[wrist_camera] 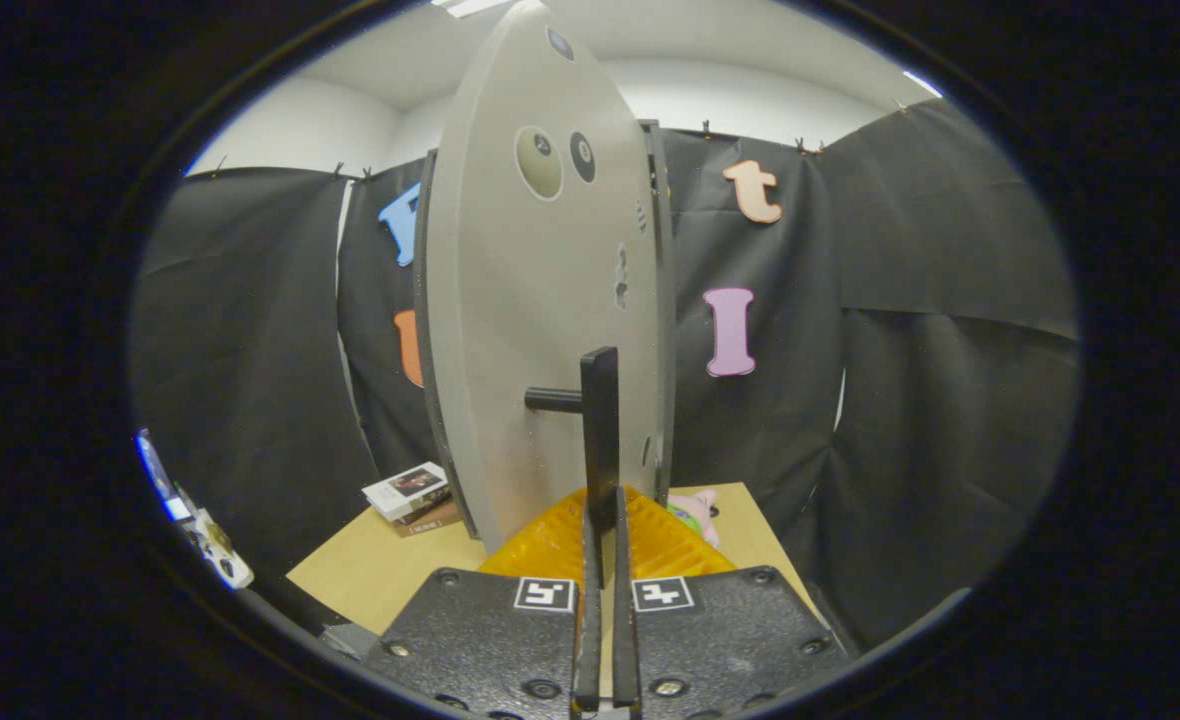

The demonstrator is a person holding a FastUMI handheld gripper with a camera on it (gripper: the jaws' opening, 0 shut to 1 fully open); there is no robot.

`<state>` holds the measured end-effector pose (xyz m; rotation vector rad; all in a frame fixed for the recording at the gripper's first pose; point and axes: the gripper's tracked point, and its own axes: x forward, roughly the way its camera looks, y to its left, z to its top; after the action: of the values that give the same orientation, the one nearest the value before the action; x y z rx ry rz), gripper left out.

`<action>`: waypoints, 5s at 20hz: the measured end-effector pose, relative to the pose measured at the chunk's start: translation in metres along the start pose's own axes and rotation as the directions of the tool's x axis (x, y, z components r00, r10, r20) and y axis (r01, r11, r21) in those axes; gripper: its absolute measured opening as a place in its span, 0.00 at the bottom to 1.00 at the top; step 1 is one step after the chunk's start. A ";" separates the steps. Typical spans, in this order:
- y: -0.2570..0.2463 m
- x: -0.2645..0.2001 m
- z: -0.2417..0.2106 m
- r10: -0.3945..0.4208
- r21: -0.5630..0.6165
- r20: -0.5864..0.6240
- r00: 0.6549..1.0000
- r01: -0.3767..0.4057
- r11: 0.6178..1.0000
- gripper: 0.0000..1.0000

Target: Open the shoe cabinet door, grab the shoes and put them into the shoe cabinet, then close the shoe cabinet door.

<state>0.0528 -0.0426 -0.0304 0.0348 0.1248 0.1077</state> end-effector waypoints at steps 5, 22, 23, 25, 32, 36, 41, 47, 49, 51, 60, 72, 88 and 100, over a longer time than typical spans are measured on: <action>-0.061 -0.003 -0.003 -0.124 -0.009 -0.001 0.992 0.124 0.992 0.04; -0.098 -0.016 -0.025 -0.113 -0.018 -0.086 0.990 0.112 0.994 0.17; -0.104 -0.025 -0.030 -0.126 -0.011 -0.086 0.988 0.125 0.992 0.39; -0.106 -0.055 -0.050 -0.155 -0.002 -0.088 0.984 0.156 0.988 0.57; -0.060 -0.070 -0.131 -0.172 -0.059 -0.188 0.967 0.164 0.985 1.00; 0.003 -0.047 -0.200 -0.095 -0.060 -0.297 0.950 0.081 0.995 1.00; 0.083 0.000 -0.263 0.008 -0.035 -0.353 0.935 -0.022 0.999 1.00; 0.145 0.070 -0.329 0.101 0.035 -0.412 0.906 -0.094 0.995 1.00; 0.156 0.097 -0.350 0.132 0.071 -0.442 0.887 -0.112 0.991 1.00; 0.158 0.119 -0.371 0.144 0.097 -0.483 0.864 -0.111 0.989 1.00; 0.165 0.194 -0.421 0.188 0.232 -0.578 0.794 -0.062 0.971 1.00; 0.159 0.240 -0.440 0.227 0.310 -0.644 0.731 -0.022 0.951 0.62; 0.164 0.215 -0.274 0.140 0.155 -0.448 0.883 -0.077 0.985 0.11; 0.170 0.238 -0.058 0.099 -0.032 -0.068 0.993 -0.102 0.994 0.11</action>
<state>0.2630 0.1535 -0.1099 0.0020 0.1877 0.2117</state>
